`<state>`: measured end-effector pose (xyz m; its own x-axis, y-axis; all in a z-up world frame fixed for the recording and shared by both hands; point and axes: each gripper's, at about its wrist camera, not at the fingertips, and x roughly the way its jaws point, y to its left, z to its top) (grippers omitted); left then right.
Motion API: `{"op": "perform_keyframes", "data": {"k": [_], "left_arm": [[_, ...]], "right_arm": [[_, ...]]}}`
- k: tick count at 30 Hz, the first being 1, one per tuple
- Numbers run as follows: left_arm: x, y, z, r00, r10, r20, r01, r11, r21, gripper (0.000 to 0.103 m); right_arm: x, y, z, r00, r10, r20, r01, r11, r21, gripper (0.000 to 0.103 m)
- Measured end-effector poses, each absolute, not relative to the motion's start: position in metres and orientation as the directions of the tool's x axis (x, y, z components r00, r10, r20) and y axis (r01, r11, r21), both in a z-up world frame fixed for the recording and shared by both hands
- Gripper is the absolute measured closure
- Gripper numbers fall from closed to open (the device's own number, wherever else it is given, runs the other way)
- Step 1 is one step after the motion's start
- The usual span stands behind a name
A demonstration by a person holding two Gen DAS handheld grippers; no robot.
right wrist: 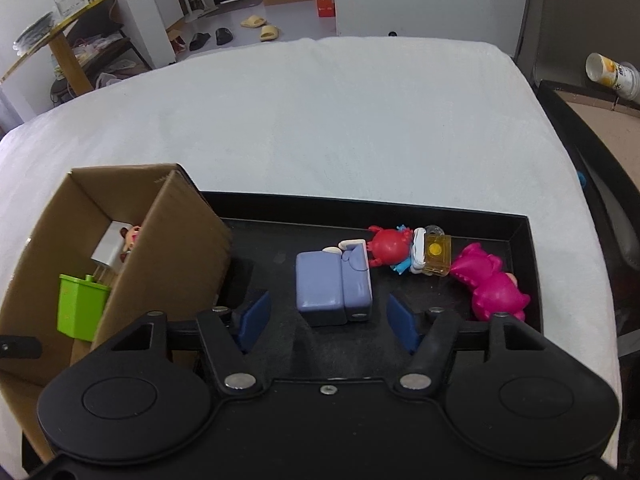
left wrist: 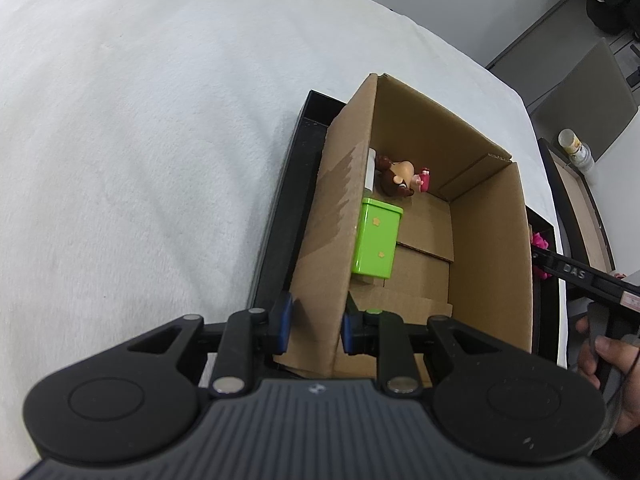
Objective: Organize rigid objects
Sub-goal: 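Return the right gripper to the tray and grasp the lavender block toy, then carry the lavender block toy with the right gripper into the box and release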
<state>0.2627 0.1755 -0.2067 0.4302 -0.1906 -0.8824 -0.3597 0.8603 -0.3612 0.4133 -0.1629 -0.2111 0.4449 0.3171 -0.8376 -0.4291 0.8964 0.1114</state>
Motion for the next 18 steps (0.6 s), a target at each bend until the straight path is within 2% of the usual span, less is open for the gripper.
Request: {"op": "perform_keyframes", "data": {"k": [7, 10, 18], "left_arm": [[0.262, 0.176, -0.207, 0.432, -0.192, -0.881, -0.359, 0.860, -0.364, 0.080], [0.262, 0.176, -0.207, 0.431, -0.192, -0.881, -0.361, 0.859, -0.364, 0.080], [0.262, 0.177, -0.205, 0.433, -0.191, -0.881, -0.362, 0.858, -0.364, 0.080]], "right_arm": [[0.420, -0.154, -0.220, 0.440, 0.298, -0.847, -0.422, 0.901, 0.097, 0.045], [0.422, -0.151, -0.223, 0.447, 0.287, -0.847, -0.419, 0.904, 0.086, 0.057], [0.413, -0.155, -0.213, 0.442, 0.293, -0.848, -0.436, 0.896, 0.083, 0.059]]}}
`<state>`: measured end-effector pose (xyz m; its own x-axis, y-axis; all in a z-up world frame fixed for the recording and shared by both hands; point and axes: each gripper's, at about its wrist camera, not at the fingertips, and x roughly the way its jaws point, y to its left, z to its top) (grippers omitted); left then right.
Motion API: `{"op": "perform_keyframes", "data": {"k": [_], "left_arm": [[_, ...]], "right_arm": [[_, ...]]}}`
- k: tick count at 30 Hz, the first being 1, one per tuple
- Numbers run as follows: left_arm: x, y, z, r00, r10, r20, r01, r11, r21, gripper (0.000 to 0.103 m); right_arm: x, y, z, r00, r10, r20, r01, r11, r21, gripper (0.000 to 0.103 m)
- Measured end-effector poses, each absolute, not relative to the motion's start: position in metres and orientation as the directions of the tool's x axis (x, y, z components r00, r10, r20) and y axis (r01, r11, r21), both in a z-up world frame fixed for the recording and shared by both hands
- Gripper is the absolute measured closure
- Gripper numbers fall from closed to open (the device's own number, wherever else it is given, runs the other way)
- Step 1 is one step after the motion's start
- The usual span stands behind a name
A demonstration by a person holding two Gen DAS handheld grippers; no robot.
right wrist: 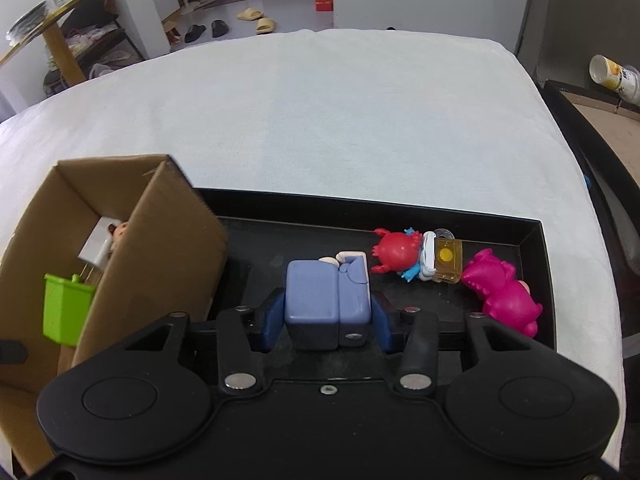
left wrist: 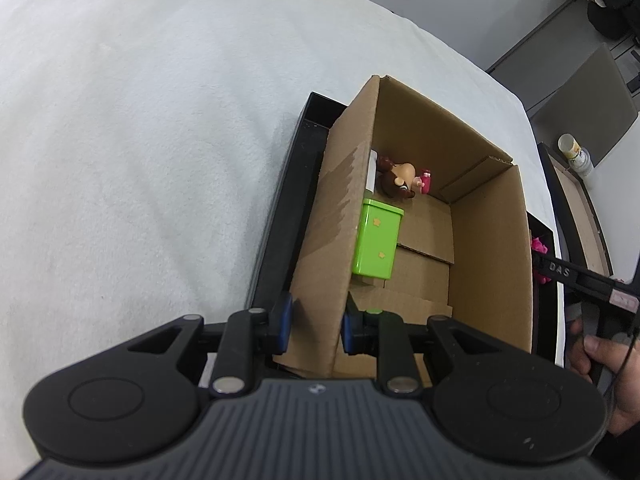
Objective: Organize rigid objects
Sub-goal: 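Carry the lavender block toy with the right gripper into the box and release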
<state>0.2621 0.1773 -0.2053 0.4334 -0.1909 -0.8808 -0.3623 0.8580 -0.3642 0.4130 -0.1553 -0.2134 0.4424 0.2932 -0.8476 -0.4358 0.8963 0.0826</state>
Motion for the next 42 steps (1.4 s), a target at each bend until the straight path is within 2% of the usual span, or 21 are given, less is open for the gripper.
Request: {"op": "perform_keyframes", "data": {"k": [8, 26, 42], "left_arm": [[0.262, 0.176, -0.202, 0.438, -0.183, -0.880, -0.369, 0.856, -0.362, 0.080], [0.258, 0.178, -0.200, 0.452, -0.176, -0.874, -0.375, 0.852, -0.366, 0.080], [0.257, 0.179, -0.200, 0.452, -0.189, -0.872, -0.374, 0.848, -0.377, 0.080]], "right_arm": [[0.406, -0.157, -0.191, 0.445, 0.288, -0.848, -0.433, 0.898, 0.078, 0.059], [0.384, -0.136, -0.123, 0.450, 0.373, -0.811, -0.514, 0.851, 0.107, 0.059], [0.374, -0.103, -0.100, 0.447, 0.409, -0.795, -0.582, 0.808, 0.088, 0.059]]}}
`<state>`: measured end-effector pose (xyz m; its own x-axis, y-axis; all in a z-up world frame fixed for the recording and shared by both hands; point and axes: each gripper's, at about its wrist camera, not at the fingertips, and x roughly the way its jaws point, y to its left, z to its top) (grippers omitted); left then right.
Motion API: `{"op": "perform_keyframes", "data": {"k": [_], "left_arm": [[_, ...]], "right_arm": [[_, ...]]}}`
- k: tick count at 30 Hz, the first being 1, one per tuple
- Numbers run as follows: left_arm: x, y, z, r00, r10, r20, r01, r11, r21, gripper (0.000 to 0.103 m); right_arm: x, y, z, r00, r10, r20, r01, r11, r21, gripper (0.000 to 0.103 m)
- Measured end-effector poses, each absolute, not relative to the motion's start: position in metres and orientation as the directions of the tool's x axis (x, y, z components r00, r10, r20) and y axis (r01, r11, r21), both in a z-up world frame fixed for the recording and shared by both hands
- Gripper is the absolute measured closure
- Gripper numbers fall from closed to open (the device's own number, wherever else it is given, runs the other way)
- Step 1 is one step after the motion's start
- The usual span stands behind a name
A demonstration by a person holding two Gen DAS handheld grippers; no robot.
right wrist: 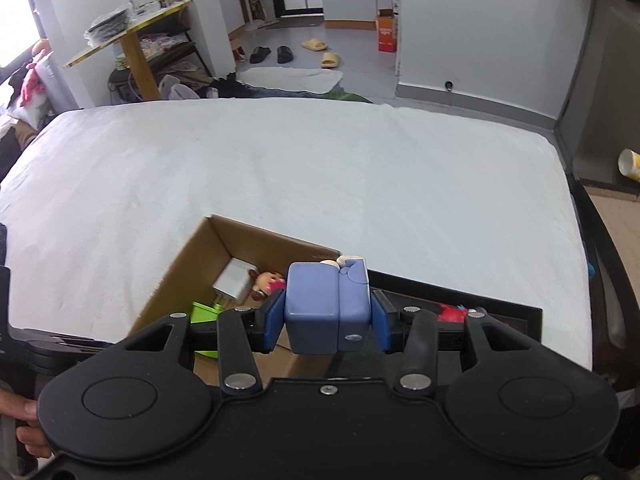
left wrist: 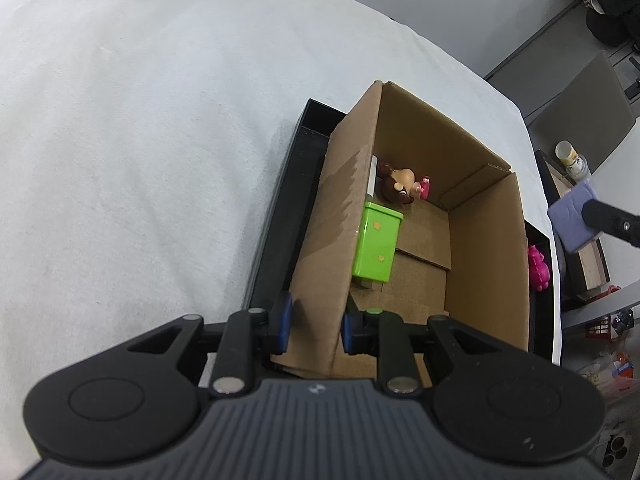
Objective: Organize rigid objects
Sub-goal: 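Carry the lavender block toy with the right gripper into the box and release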
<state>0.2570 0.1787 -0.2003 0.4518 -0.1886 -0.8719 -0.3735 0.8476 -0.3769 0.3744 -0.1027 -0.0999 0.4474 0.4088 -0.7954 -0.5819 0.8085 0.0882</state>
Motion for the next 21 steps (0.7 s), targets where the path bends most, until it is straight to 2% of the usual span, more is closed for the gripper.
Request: {"op": "perform_keyframes", "data": {"k": [13, 21], "left_arm": [[0.255, 0.175, -0.202, 0.453, -0.203, -0.868, -0.348, 0.856, -0.382, 0.080], [0.256, 0.176, -0.203, 0.453, -0.212, -0.866, -0.341, 0.856, -0.388, 0.080]], "right_arm": [[0.370, -0.062, -0.106, 0.396, 0.460, -0.795, -0.665, 0.740, 0.097, 0.059], [0.369, -0.045, -0.123, 0.374, 0.430, -0.822, -0.688, 0.723, 0.065, 0.059]]}}
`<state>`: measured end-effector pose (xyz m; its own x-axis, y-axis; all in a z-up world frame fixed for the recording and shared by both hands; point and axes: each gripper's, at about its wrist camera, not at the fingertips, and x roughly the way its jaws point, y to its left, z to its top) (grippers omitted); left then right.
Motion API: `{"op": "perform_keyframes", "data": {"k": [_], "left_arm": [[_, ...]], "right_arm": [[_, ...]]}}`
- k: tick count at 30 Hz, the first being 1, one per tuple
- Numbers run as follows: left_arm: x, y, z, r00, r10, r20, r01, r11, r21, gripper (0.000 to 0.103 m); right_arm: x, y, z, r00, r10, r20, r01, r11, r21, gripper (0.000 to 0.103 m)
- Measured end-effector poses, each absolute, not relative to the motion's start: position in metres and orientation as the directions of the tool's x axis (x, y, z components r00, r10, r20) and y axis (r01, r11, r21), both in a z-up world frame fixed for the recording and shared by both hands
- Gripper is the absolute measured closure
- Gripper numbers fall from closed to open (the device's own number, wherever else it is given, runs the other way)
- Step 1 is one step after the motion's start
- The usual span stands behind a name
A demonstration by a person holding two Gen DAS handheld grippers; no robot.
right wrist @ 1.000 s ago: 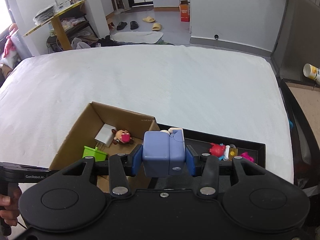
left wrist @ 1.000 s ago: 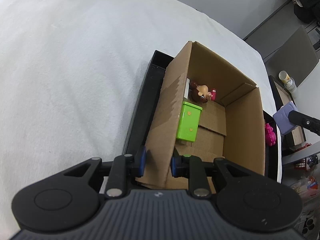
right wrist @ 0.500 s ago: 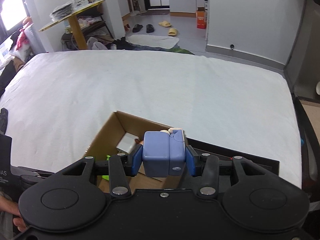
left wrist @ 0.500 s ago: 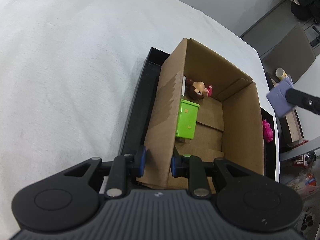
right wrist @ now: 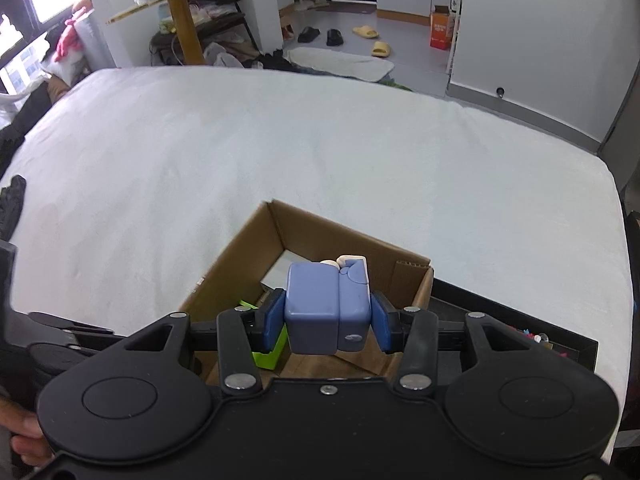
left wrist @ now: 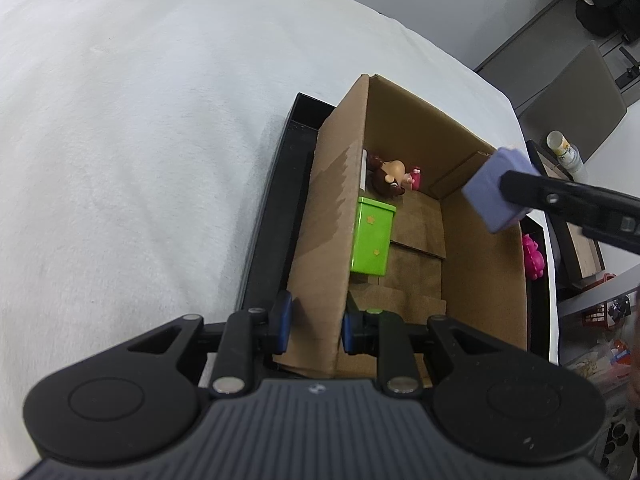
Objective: Organize rigid objects
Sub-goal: 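Carry the lavender block toy with the right gripper into the box and release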
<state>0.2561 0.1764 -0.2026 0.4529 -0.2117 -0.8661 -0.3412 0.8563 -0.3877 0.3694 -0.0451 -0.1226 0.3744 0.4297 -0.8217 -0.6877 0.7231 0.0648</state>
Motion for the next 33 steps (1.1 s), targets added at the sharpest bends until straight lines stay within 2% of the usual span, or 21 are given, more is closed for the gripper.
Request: {"op": "perform_keyframes", "data": {"k": [13, 15, 33], "left_arm": [[0.254, 0.179, -0.203, 0.456, -0.219, -0.863, -0.341, 0.853, -0.396, 0.080], [0.254, 0.178, -0.201, 0.462, -0.220, -0.859, -0.335, 0.854, -0.399, 0.078], [0.253, 0.173, -0.200, 0.460, -0.199, -0.865, -0.351, 0.854, -0.384, 0.078]], "right_arm": [[0.367, -0.029, -0.144, 0.455, 0.314, -0.833, -0.680, 0.726, -0.098, 0.058], [0.366, -0.034, -0.138, 0.464, 0.330, -0.822, -0.676, 0.732, -0.088, 0.058], [0.360, -0.090, -0.114, 0.431, 0.363, -0.826, -0.612, 0.791, 0.028, 0.052]]}}
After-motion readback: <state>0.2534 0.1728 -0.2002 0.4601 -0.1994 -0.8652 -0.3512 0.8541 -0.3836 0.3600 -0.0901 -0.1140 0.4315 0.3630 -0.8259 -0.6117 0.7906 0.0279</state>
